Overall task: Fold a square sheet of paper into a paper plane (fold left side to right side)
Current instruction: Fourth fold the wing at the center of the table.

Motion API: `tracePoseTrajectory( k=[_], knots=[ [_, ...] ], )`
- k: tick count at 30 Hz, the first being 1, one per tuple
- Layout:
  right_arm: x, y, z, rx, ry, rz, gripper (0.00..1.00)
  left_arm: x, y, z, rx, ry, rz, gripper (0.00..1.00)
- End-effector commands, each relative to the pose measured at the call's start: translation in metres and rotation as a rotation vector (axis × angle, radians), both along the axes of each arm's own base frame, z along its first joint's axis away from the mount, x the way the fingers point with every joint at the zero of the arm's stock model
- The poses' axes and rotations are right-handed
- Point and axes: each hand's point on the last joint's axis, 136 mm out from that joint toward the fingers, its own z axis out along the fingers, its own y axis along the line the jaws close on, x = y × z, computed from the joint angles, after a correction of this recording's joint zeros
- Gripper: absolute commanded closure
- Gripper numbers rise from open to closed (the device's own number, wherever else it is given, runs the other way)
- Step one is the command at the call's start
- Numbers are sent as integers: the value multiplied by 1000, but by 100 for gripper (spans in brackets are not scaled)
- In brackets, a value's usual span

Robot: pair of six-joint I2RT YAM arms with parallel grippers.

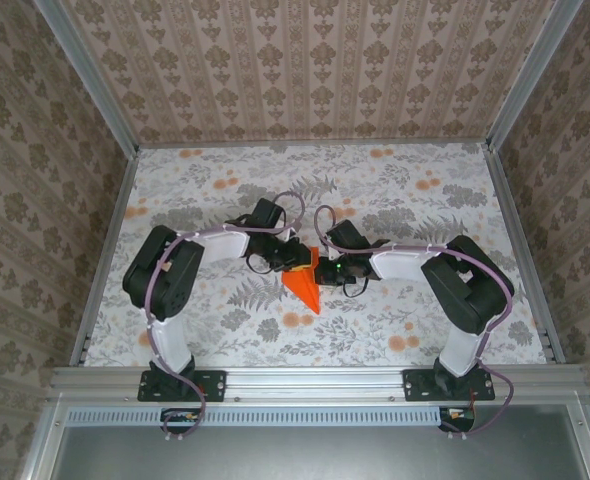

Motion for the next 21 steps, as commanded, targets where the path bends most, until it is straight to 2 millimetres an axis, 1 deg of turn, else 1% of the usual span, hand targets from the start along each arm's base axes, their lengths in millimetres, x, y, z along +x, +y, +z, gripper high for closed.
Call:
tracePoseTrajectory(
  k=[1, 8, 15, 17, 20, 21],
  knots=[
    [-25, -18, -34, -127, 102, 17, 100, 3, -4, 0, -4, -12, -19, 80],
    [-25, -19, -34, -139, 101, 23, 100, -4, 8, -25, 76, 26, -11, 81],
    [-24, -18, -34, -141, 100, 27, 100, -13, 14, -38, 102, 65, -11, 81],
    [-23, -18, -33, -138, 98, 25, 100, -11, 18, -43, 131, 57, 3, 81],
    [-18, -14, -25, -120, 78, 23, 100, -15, 22, -47, 148, 65, 5, 82],
    [-15, -13, -20, -110, 66, 19, 98, -16, 23, -48, 150, 68, 5, 82]
  ],
)
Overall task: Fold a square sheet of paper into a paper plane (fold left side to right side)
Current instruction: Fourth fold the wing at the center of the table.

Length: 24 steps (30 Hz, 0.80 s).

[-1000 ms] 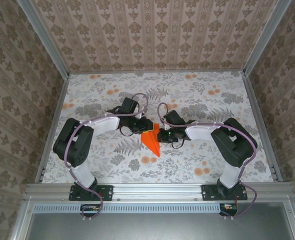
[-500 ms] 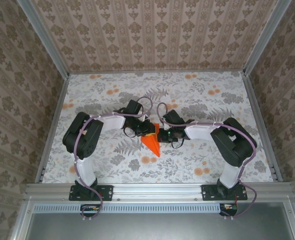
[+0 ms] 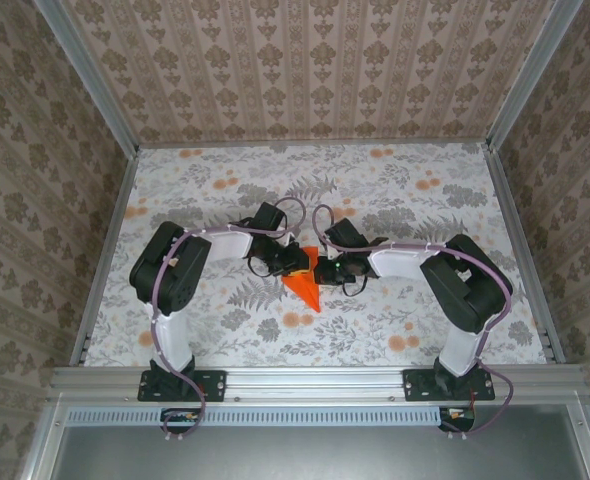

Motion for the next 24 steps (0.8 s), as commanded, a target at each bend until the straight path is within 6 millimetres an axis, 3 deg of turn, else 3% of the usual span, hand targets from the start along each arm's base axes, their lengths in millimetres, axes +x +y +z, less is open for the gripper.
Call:
tracePoseTrajectory(
  k=[1, 7, 10, 13, 20, 24],
  knots=[
    [-13, -13, -15, -86, 49, 4, 95, -15, 17, -25, 91, 39, -4, 82],
    [2, -15, 26, -43, -42, -21, 80, -19, 21, -29, 101, 49, 4, 83],
    [-4, -13, 42, -7, -58, -3, 74, -19, 21, -28, 101, 44, 3, 83],
    [-17, -5, 51, 71, -38, 27, 77, -19, 20, -27, 101, 44, 4, 83],
    [-49, 36, 53, 247, 65, 125, 86, -19, 21, -27, 101, 40, 5, 83],
    [-54, 41, 39, 220, 97, 132, 86, -18, 20, -26, 102, 39, 6, 84]
  ],
)
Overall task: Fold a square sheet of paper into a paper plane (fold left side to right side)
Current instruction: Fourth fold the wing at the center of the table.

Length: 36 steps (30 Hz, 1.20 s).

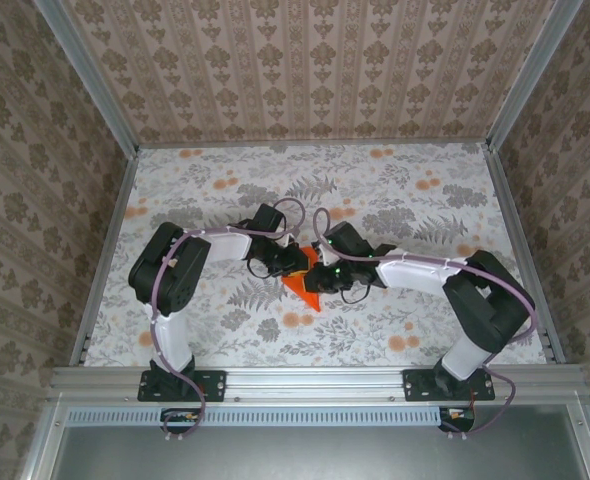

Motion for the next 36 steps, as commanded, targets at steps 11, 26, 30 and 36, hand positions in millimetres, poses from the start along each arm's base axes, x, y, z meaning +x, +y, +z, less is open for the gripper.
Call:
tracePoseTrajectory(
  k=[11, 26, 30, 36],
  knots=[
    [-13, -6, -36, -70, 85, 7, 86, -17, 19, -24, 109, 50, 2, 84],
    [-24, -23, -54, -166, 113, 19, 86, -18, 20, -25, 112, 53, 3, 84],
    [-26, -23, -54, -177, 110, 27, 86, -17, 20, -25, 114, 50, 3, 84],
    [-30, -22, -57, -178, 123, 37, 86, -18, 20, -25, 114, 50, 3, 84]
  ],
)
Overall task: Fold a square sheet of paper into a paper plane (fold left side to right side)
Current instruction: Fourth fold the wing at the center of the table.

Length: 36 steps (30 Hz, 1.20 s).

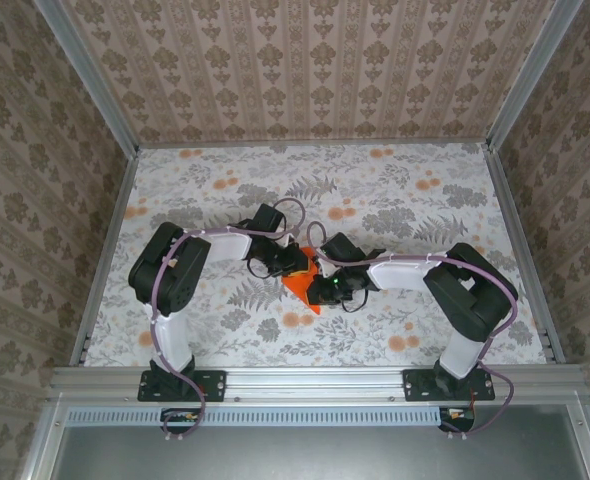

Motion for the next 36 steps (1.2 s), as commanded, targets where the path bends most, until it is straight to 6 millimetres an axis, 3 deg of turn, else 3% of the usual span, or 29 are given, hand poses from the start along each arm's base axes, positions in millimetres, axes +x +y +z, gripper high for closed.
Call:
tracePoseTrajectory(
  k=[1, 19, 36],
  knots=[
    [-14, -10, -15, -65, 47, 14, 86, -18, 20, -24, 113, 50, 2, 84],
    [-32, -21, -29, -102, 106, -3, 87, -17, 22, -26, 122, 50, 4, 84],
    [-49, -29, -25, -107, 123, -5, 91, -17, 27, -29, 136, 54, 11, 84]
  ],
)
